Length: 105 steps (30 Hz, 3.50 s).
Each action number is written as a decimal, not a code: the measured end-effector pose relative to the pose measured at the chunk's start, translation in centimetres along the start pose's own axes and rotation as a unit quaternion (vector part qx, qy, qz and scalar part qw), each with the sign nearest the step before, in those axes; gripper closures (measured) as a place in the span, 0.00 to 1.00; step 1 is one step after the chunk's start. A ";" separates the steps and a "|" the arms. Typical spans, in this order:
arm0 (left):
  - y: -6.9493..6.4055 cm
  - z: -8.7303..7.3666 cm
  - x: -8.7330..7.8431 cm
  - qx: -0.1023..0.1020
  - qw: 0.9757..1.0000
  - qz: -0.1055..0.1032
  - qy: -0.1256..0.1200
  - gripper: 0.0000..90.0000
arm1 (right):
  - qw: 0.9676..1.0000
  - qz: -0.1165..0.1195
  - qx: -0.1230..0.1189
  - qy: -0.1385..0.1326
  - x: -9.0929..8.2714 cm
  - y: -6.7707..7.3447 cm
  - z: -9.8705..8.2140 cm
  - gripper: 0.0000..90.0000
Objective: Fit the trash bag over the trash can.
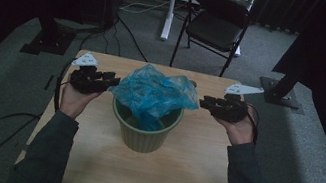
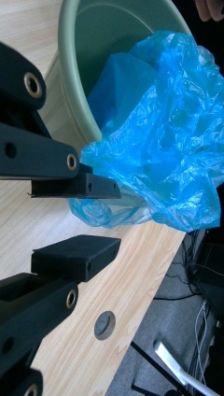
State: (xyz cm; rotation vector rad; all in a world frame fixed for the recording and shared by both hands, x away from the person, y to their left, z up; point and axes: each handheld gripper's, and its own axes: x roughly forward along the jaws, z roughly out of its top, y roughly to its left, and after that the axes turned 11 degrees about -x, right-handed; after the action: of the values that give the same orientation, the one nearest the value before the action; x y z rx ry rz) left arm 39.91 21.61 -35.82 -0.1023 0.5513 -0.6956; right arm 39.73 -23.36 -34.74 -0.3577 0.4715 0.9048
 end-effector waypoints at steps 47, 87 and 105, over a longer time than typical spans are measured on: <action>-1.0 -1.8 -0.7 0.003 1.000 -0.009 0.009 1.00 | 0.994 0.103 -0.029 0.004 1.4 3.2 0.0 0.96; -3.1 -7.7 -1.6 0.006 0.997 -0.054 0.046 1.00 | 0.979 0.187 -0.075 0.011 2.2 6.1 -1.0 0.97; -2.7 -9.5 -0.3 0.001 0.996 -0.022 0.084 1.00 | 0.975 0.204 -0.068 0.052 3.3 6.0 -2.7 0.97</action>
State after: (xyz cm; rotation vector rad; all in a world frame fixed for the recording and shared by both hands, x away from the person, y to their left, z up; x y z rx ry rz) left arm 33.24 20.57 -42.99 -0.0546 0.7114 -0.7512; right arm 35.94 -19.03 -39.36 -0.4435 0.5924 1.3259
